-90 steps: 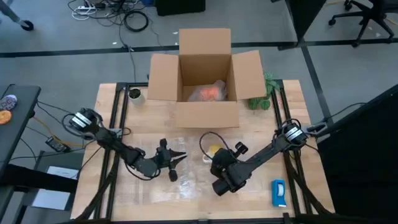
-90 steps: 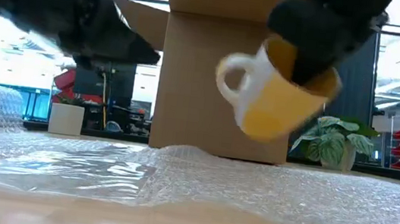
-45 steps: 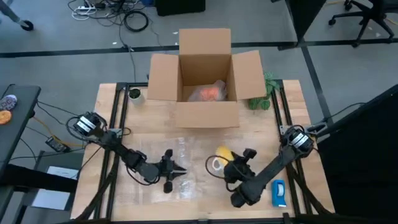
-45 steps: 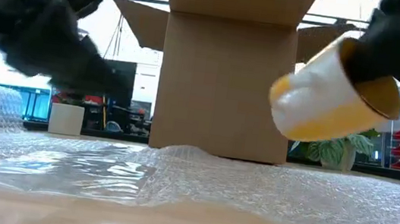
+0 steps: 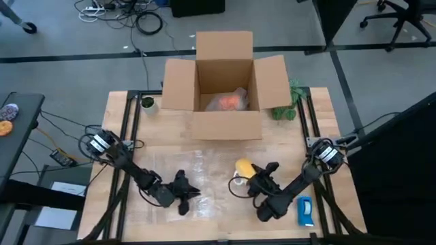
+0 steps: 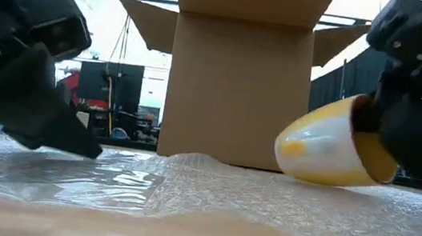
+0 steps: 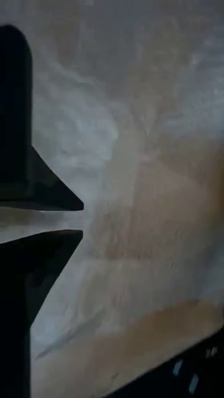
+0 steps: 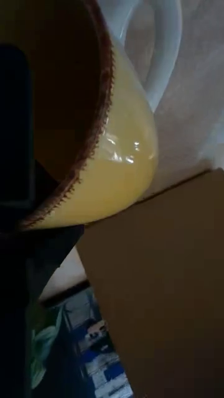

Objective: Wrap mug
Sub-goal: Wrap the yellow mug with the bubble wrap

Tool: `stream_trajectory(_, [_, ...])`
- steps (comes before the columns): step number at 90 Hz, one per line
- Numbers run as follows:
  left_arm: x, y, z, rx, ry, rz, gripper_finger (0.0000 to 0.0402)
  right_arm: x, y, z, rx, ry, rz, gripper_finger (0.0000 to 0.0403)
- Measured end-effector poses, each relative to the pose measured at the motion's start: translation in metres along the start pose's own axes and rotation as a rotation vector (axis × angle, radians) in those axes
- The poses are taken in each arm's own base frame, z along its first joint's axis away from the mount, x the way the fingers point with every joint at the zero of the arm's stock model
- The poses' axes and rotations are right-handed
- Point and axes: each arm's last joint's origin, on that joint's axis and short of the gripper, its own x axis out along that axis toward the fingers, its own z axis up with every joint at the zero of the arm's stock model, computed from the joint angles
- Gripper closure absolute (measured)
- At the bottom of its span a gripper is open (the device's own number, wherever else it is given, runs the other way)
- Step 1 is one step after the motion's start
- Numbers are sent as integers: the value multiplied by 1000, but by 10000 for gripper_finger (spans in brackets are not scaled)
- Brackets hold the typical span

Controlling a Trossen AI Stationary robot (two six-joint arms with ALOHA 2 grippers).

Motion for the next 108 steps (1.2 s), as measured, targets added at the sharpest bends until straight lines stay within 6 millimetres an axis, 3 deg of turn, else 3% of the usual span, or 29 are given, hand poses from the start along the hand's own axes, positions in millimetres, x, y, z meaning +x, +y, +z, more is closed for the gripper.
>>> stream_trajectory(21, [10, -1, 2, -26, -35, 42, 357, 7, 3, 9, 46, -43, -11, 398])
stream_trajectory(50, [12, 0, 3, -28, -36, 50, 357, 19, 6, 8, -101, 29, 9, 379])
stream_trajectory(76, [12, 0, 5, -25, -53, 44, 357, 12, 4, 23, -111, 64, 45, 316])
stream_trajectory(108, [14, -7, 22, -27, -166, -59, 357, -15, -1, 44, -113, 203, 168, 267])
